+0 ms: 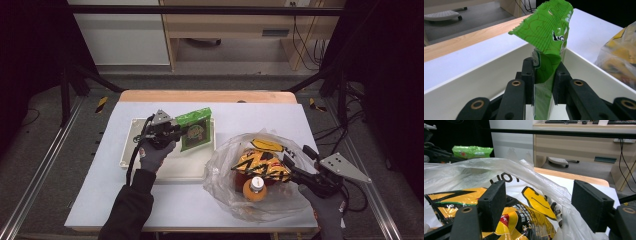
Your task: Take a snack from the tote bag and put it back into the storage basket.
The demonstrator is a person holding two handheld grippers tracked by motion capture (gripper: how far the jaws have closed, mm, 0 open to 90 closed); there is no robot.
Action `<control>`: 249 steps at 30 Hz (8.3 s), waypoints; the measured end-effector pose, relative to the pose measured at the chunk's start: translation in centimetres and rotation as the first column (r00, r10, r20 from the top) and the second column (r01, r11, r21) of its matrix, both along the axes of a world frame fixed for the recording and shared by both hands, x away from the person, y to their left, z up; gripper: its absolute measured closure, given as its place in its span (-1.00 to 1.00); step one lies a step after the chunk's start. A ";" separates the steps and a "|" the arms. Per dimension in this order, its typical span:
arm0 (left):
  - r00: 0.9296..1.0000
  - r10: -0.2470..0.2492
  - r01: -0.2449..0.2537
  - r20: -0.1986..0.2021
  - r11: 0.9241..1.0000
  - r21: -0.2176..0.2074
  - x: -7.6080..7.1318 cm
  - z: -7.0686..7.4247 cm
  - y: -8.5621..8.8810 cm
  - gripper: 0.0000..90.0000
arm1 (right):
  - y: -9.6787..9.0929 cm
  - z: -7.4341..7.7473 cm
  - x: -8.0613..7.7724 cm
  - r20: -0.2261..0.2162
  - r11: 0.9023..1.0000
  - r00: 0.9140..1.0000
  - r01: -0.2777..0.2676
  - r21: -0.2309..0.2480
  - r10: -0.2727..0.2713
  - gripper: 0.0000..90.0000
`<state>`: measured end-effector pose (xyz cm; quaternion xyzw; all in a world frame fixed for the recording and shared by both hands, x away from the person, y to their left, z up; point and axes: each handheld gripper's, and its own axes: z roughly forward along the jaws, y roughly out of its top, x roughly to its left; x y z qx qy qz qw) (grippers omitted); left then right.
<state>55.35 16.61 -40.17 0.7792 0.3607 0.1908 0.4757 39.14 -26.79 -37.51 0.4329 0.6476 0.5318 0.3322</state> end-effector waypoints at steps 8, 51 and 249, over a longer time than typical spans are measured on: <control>1.000 -0.002 0.002 -0.031 1.000 -0.010 1.2 -1.2 -0.3 0.66 | -0.1 0.0 0.0 0.003 1.000 1.000 0.001 0.002 -0.001 -0.37; 0.984 0.153 -0.153 -0.095 0.988 0.014 0.6 -2.3 0.8 0.24 | 0.0 -0.2 0.1 -0.005 1.000 1.000 -0.001 0.002 0.001 -0.37; 0.908 -0.323 0.392 0.267 0.880 -0.268 -13.6 18.0 -9.8 0.98 | -0.3 -2.2 0.2 -0.056 0.994 0.998 -0.042 -0.096 0.036 -0.44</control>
